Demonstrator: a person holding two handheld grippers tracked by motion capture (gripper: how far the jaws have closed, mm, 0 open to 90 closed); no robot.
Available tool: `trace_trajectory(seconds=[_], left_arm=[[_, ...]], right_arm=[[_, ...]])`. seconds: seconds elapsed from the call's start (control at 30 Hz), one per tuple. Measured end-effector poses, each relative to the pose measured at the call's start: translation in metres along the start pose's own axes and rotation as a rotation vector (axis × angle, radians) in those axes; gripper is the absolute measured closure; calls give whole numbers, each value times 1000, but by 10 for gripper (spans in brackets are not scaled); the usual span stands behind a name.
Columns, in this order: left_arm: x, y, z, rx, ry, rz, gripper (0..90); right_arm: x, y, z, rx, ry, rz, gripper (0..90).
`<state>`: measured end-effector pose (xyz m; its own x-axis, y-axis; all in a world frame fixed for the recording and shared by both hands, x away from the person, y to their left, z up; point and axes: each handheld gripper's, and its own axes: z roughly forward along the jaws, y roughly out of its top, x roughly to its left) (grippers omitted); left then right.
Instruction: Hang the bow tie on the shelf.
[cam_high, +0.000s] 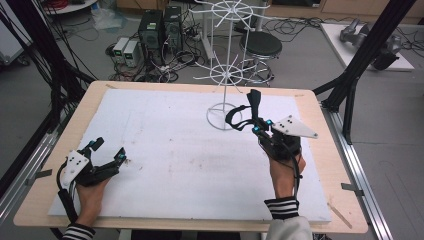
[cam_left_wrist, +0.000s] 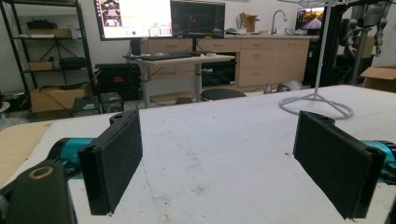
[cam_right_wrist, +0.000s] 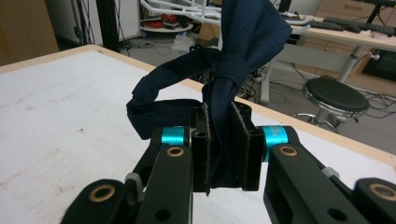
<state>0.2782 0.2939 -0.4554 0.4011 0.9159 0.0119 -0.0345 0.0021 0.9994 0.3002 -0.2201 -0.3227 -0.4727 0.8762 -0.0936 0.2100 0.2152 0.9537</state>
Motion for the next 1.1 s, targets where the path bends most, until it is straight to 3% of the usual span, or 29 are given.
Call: trace_trajectory(seconds=[0.5, 0.77, 1.1], left_arm=[[0, 0, 0, 1, -1, -1, 160], [0, 0, 0, 0, 0, -3, 161], [1, 0, 0, 1, 0, -3, 161]], right_arm=[[0, 20, 5, -47, -2, 6, 790], [-3, 34, 17, -49, -8, 4, 790], [-10, 32, 32, -34, -20, 23, 789]])
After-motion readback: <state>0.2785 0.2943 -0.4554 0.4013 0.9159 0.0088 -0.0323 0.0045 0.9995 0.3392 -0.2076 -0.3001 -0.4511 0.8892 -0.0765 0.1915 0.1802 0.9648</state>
